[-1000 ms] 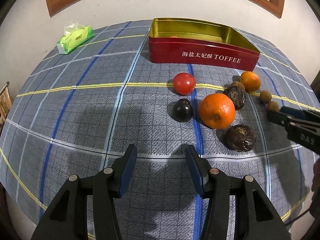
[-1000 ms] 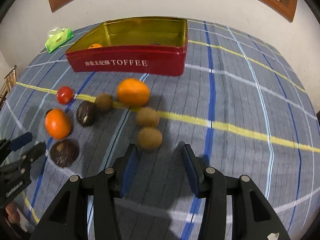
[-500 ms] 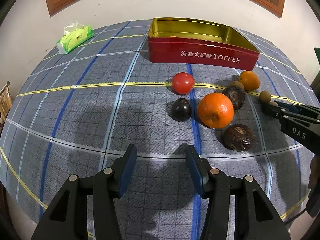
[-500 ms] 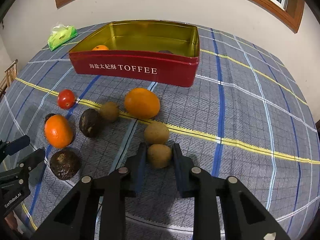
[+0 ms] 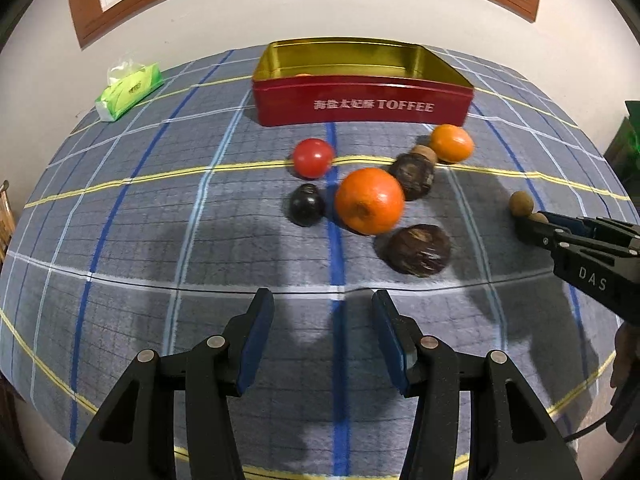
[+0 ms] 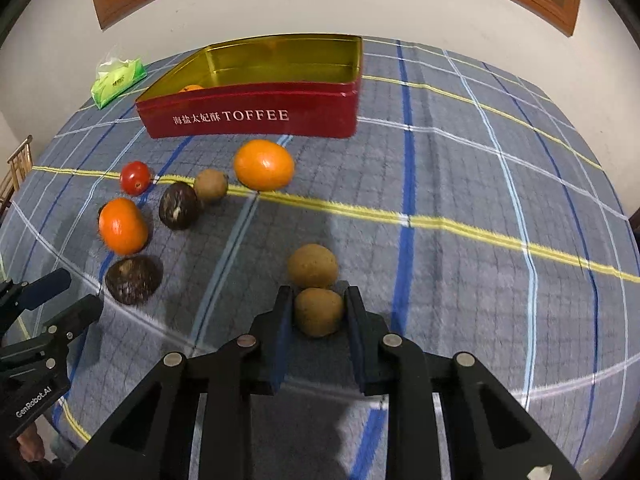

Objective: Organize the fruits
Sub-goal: 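Lower the left gripper and grasp the dark brown fruit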

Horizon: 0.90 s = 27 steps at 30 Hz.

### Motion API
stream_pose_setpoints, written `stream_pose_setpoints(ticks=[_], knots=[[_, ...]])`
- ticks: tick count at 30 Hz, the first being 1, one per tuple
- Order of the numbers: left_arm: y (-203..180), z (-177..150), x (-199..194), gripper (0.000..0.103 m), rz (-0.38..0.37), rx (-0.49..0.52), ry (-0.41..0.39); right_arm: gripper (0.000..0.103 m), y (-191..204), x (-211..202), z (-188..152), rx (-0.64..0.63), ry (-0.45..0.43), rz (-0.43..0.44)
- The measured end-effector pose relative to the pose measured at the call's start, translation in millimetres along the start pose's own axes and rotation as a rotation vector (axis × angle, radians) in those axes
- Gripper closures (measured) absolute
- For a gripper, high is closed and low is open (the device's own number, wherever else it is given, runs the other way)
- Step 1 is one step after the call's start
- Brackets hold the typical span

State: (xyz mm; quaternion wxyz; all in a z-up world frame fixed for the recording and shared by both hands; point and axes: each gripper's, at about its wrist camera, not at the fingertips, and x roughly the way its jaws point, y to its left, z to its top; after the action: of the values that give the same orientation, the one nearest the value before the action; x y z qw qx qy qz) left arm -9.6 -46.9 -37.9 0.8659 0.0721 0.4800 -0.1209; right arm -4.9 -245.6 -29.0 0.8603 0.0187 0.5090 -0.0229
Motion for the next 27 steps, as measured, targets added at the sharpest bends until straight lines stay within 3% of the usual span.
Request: stream_pose_setpoints(ticks=[14, 27], knots=[[-33, 1, 1, 0.051, -0.042, 0.014, 0.017, 0.080, -30, -21, -32, 0.070, -0.004, -0.001], [-48, 16, 18, 0.051, -0.018, 0.011, 0.014, 0.079, -38, -24, -37, 0.081, -0.015, 0.000]])
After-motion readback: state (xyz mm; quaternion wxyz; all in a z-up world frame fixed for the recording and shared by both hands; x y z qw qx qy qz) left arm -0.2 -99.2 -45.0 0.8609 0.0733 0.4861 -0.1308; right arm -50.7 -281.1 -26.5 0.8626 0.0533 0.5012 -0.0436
